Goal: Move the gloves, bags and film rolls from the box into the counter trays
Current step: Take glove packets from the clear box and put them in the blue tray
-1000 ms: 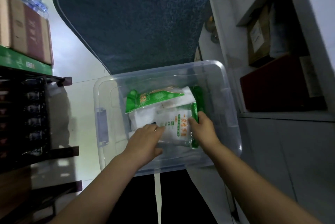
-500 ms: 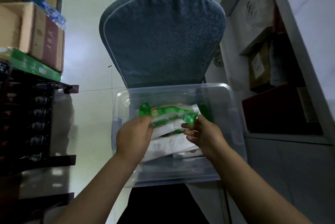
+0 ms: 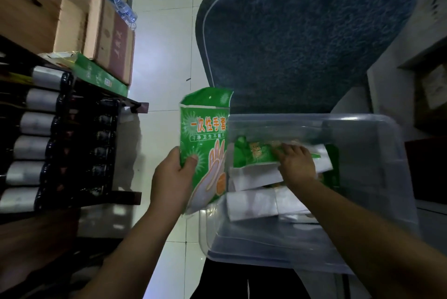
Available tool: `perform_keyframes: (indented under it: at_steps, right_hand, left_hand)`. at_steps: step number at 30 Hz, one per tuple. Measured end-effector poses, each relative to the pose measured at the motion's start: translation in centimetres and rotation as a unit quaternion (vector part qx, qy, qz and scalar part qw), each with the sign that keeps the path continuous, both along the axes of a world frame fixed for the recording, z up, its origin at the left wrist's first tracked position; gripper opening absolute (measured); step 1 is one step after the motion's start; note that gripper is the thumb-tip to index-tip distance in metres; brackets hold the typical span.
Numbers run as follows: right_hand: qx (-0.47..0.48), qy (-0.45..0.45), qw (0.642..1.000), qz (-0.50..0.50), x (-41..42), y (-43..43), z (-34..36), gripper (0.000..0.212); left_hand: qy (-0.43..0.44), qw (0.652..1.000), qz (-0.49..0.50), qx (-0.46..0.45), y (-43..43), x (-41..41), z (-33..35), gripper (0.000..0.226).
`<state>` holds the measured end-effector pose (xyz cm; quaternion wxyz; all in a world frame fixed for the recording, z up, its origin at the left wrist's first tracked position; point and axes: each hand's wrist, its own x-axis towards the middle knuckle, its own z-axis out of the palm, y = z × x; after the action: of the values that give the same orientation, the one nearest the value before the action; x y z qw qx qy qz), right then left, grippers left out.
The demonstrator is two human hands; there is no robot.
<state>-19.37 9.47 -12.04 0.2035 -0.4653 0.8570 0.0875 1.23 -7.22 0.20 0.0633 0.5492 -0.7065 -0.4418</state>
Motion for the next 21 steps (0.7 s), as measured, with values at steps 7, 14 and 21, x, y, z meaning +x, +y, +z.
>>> perform_keyframes:
  at_steps: [7, 14, 21]
  right_hand:
    - [-0.066, 0.008, 0.996, -0.056, -0.5, 1.2, 6.2, 0.022]
    - [-0.312, -0.076, 0.907, -0.271, 3.3, 0.8, 18.0, 0.032]
    - [-0.413, -0.095, 0.88, -0.213, 8.1, -0.6, 26.1, 0.024]
  left_hand:
    - [-0.005, 0.999, 0.009, 0.036, 0.0, 0.3, 1.5, 0.016]
    - [0.072, 0.992, -0.017, 0.1, 3.5, -3.2, 6.0, 0.014]
    - [0.185, 0.97, -0.031, 0.155, 7.0, -6.3, 11.9, 0.024]
